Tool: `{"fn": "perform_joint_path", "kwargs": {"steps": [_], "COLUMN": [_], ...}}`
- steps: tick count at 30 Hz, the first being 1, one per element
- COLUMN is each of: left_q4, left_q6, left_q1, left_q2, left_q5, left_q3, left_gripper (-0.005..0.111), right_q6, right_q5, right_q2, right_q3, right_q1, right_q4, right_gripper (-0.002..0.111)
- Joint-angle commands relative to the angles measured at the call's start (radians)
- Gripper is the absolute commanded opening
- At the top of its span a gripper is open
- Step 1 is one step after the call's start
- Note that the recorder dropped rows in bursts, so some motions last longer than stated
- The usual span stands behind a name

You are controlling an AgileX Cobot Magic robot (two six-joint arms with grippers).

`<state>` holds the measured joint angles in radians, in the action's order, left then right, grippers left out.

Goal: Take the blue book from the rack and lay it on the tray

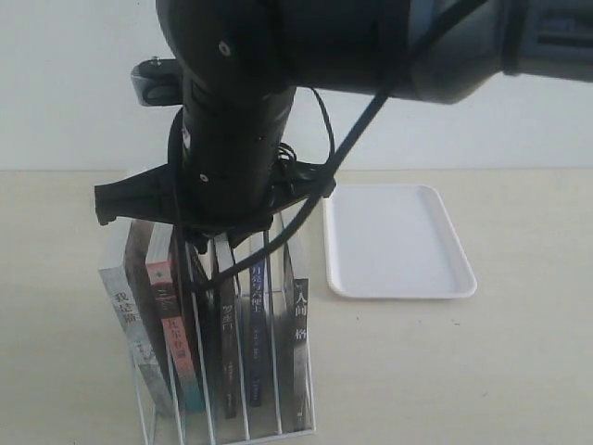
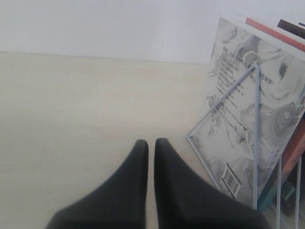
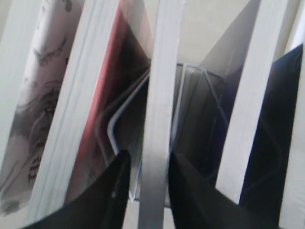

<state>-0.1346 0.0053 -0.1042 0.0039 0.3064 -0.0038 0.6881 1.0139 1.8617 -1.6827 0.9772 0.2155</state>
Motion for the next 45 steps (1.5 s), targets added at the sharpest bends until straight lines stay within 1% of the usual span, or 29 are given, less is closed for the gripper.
{"fn": "perform_joint_path", "kwargs": {"steps": [1,6,12,16,23,31,38,39,41,43,45], "left_q4": [0.003,0.003,0.003,0.003,0.003,0.003,0.003,0.003,0.003,0.003,0.003], "left_q6": [0.004,0.004,0.004,0.004,0.004,0.004,0.004,0.004,0.004,0.004,0.004], "left_q1": [0.001,0.001,0.001,0.001,0.001,0.001,0.001,0.001,0.001,0.001,0.001], "left_q2": [-0.004,-0.004,-0.004,-0.004,-0.004,-0.004,-0.004,-0.004,-0.004,-0.004,-0.004], "left_q5": [-0.001,-0.001,-0.001,-0.001,-0.001,-0.001,-0.001,-0.001,-0.001,-0.001,-0.001], "left_q3": [0.004,0.004,0.004,0.004,0.004,0.004,0.004,0.004,0.004,0.004,0.004], "left_gripper": [0.004,0.004,0.004,0.004,0.004,0.004,0.004,0.004,0.004,0.004,0.004], "right_q6": [-0.010,-0.017,-0.017,-0.013,-0.009,-0.007,0.000,0.000,0.005,0.005,0.005], "right_q5": [0.006,0.004,0.000,0.034,0.117,0.111,0.088,0.088,0.090,0.090,0.090], "right_q2": [-0.004,-0.046,-0.160,-0.205,-0.172,-0.098,-0.094,-0.093,-0.093,-0.093,-0.093], "right_q3": [-0.004,-0.006,-0.006,-0.006,-0.004,-0.004,-0.004,-0.004,-0.004,-0.004,-0.004], "right_q1": [0.000,0.000,0.000,0.000,0.000,-0.002,-0.002,-0.002,-0.002,-0.002,-0.002], "right_q4": [-0.004,-0.001,0.014,0.031,0.067,0.093,0.116,0.120,0.126,0.128,0.128], "right_gripper": [0.047,0.046,0.046,0.045,0.045,0.045,0.045,0.045,0.039,0.029,0.021]}}
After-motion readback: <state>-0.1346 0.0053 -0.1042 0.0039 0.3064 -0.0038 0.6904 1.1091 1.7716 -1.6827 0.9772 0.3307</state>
